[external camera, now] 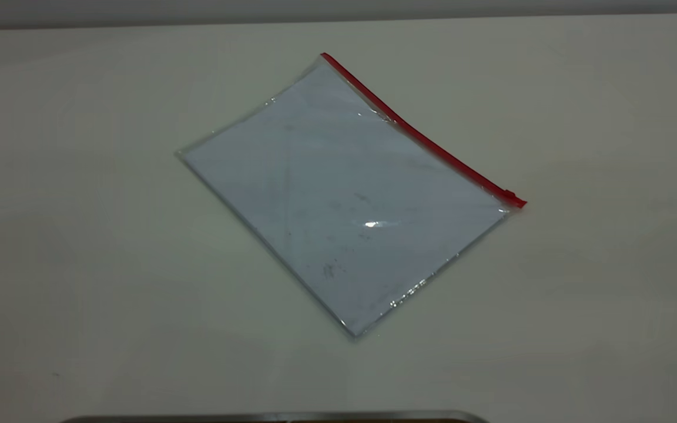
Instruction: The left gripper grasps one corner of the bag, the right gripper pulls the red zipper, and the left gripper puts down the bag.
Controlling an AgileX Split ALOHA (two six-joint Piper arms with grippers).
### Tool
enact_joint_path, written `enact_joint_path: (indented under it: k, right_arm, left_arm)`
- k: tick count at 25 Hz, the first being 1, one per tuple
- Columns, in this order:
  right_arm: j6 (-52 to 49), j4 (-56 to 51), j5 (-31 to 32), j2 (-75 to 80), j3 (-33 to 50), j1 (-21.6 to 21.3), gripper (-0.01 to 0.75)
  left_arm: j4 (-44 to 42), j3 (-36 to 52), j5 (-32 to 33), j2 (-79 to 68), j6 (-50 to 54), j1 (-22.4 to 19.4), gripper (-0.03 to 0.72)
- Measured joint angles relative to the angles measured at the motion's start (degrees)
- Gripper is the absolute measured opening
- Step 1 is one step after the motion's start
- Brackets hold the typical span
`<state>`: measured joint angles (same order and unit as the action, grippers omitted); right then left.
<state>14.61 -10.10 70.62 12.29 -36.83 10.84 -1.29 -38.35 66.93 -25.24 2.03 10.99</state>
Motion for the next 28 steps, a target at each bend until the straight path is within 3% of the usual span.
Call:
enact_joint_path:
  k: [9, 28]
  right_arm:
    - [0.0, 1.75, -3.71, -9.22, 8.09, 0.0, 0.588]
    - [0.0, 1.97, -5.19, -13.21, 9.15, 0.0, 0.588]
  left_arm:
    - [8.03, 6.34, -2.14, 3.43, -8.75, 0.0, 0.582]
    - [8.95, 10.48, -3.13, 3.43, -10.94, 0.0, 0.582]
